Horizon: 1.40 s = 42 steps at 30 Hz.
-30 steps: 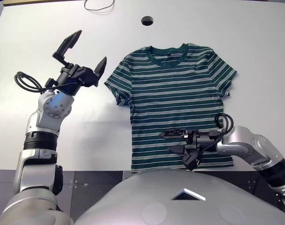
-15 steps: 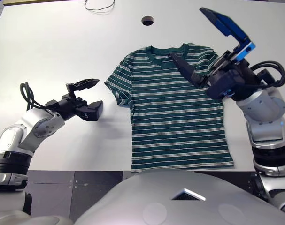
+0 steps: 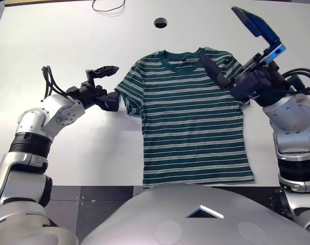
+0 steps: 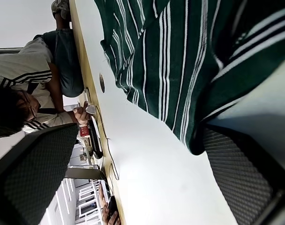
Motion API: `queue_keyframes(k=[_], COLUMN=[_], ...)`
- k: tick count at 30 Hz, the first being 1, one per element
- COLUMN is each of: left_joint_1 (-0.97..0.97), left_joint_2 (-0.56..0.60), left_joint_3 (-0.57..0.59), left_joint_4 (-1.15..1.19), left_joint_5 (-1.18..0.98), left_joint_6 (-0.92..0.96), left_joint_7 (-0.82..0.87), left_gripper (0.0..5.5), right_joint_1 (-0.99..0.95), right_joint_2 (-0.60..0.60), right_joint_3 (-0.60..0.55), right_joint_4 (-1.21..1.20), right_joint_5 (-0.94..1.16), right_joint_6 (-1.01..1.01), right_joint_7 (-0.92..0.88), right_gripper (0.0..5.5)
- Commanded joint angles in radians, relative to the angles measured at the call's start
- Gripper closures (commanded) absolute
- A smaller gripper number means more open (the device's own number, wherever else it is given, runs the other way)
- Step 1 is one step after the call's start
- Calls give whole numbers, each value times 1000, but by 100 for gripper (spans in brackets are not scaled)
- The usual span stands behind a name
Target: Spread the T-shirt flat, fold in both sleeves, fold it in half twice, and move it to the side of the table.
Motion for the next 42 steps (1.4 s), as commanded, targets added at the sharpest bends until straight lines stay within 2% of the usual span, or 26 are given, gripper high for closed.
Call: queue_keyframes(k=[1, 3, 5, 22, 23, 29, 31, 36, 42], left_joint_1=[8, 9, 13, -51, -51, -2, 35, 115, 94], left_joint_2=[-24, -19, -11, -67, -67, -49, -39, -49, -111], left_joint_3=[-70, -82, -89, -168, -169, -132, -107, -69, -20], left_joint_4=[53, 48, 41, 138, 138, 101, 57, -64, -163], left_joint_5=[59, 58, 58, 94, 92, 54, 34, 4, 17], left_joint_6=[-8, -8, -5, 74, 75, 97, 113, 140, 188], left_joint_7=[8, 18, 27, 100, 100, 127, 136, 151, 254], left_gripper=[73, 73, 101, 405, 433, 522, 538, 538, 538], right_joint_1=[-1, -3, -3, 38, 41, 51, 53, 52, 58], right_joint_2=[-8, -8, -7, -8, -9, -6, -6, -6, -12], right_joint_3=[-14, -16, -17, -22, -24, -24, -21, -16, -22], right_joint_4=[18, 23, 30, 31, 32, 38, 39, 52, 75], right_joint_5=[7, 7, 6, 6, 6, 3, 3, 2, 3], right_joint_6=[-11, -13, -13, -24, -25, -29, -30, -37, -44], right_joint_7=[-3, -3, -5, -15, -15, -16, -14, -11, -13], right_gripper=[135, 135, 135, 135, 135, 135, 135, 135, 135])
